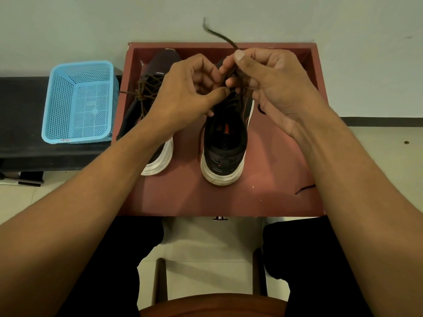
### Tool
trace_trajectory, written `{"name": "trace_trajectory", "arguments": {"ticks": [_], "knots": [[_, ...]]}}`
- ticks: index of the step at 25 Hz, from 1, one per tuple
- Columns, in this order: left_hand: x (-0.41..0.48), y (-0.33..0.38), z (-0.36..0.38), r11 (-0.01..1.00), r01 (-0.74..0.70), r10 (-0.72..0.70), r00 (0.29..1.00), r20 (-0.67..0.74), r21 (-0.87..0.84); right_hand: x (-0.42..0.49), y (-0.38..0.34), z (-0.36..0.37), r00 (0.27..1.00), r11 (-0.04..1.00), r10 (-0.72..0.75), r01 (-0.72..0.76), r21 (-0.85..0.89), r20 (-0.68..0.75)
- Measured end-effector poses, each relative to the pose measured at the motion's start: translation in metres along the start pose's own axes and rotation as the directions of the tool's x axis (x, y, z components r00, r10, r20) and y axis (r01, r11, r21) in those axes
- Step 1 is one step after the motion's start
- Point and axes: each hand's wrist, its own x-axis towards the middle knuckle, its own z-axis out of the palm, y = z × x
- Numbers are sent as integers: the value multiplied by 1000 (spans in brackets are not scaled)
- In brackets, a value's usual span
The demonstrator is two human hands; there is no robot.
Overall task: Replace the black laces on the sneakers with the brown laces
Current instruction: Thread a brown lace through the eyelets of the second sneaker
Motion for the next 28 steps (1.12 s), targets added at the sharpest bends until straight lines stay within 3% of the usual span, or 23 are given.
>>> {"name": "trace_trajectory", "arguments": {"ticks": [3,7,10,13,15,17,19,21,23,25,28], "knots": [[0,1,4,986,-27,30,999,-16,162,-3,-4,3,1000,1000,6,-6,20,7],[-2,6,3,997,-44,43,999,15,71,-5,-6,3,999,998,31,-32,62,9],[-1,5,-1,990,7,-11,1000,-28,-143,-5,-6,2,999,995,44,-43,89,-13],[2,3,-4,887,62,-110,991,-79,-457,-4,-5,0,997,978,68,-62,199,-24],[3,1,-6,869,74,-127,989,-75,-489,-3,-3,-1,994,956,105,-91,279,-36],[2,-1,-10,910,110,-146,987,-61,-399,-2,-1,-2,988,938,150,-127,323,-48],[1,-4,-16,985,101,-113,990,-80,-137,0,3,-9,973,942,219,-189,279,-80],[-2,-5,-22,978,85,-73,995,-70,191,0,7,-18,949,960,277,-281,-6,-154],[-5,-2,-23,912,98,-88,995,-44,398,1,11,-24,944,882,263,-320,-347,-200],[-7,1,-21,856,82,-83,996,-21,510,1,13,-25,945,807,257,-325,-492,-202],[-4,-2,-17,808,72,-70,997,-26,585,-3,10,-21,971,775,209,-236,-587,-114]]}}
